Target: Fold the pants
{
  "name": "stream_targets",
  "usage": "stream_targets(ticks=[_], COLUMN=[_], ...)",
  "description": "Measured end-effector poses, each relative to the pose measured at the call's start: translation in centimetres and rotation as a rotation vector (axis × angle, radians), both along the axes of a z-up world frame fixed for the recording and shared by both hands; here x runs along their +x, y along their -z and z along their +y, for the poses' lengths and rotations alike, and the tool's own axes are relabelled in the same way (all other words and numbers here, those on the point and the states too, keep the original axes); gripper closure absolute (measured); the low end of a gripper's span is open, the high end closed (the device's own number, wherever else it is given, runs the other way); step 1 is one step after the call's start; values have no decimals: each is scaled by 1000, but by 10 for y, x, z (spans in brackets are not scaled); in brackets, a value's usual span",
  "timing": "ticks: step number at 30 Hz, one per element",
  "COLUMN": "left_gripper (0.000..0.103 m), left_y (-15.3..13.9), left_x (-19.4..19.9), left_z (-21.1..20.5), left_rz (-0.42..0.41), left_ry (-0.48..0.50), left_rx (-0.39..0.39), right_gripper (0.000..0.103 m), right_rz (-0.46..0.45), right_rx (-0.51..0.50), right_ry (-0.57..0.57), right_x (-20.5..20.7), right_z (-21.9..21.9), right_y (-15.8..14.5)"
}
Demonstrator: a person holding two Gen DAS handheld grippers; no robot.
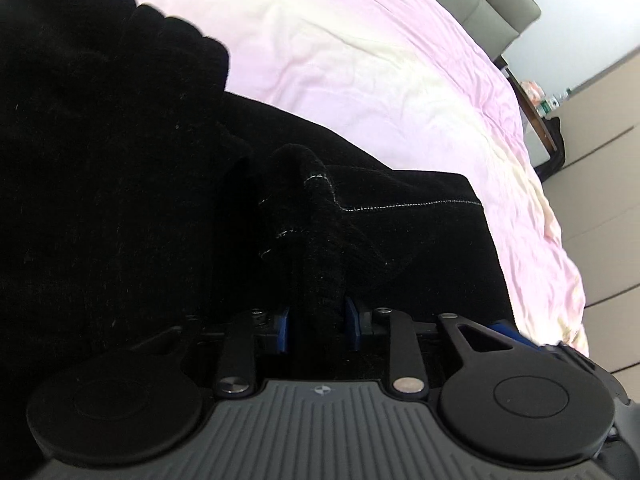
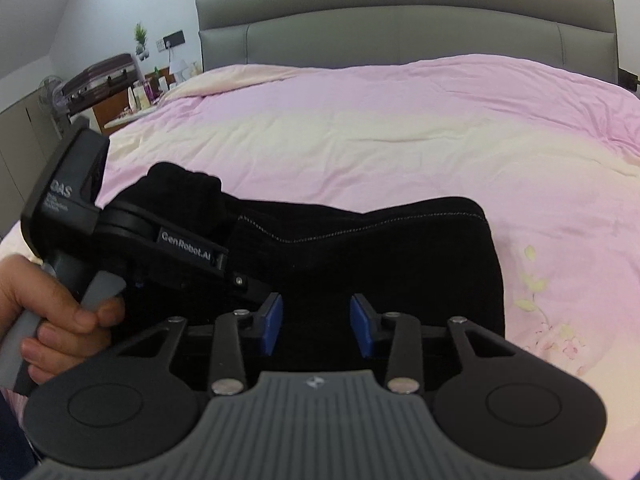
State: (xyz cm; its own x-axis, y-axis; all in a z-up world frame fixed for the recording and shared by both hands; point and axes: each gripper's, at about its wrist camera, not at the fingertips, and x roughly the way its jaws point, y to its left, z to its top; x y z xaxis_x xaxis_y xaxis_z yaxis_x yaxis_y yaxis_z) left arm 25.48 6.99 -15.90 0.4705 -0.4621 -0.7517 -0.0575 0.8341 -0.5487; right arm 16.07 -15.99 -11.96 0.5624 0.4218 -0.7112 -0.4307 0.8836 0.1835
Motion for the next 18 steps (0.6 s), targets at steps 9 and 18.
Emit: stream_targets(ticks=[9, 18], left_gripper=[69, 63], left_y=[-8, -29], left_x=[2, -3], left_z=[-13, -24], left_rz=[-22, -50], left_ry=[-1, 3], left_rx=[42, 126], right_gripper=[68, 67], right_rz=[173, 280], right_rx=[-46, -83], right_ry=[-32, 56], right_x=[7, 6], right_z=[-3, -36], right_y=[14, 20])
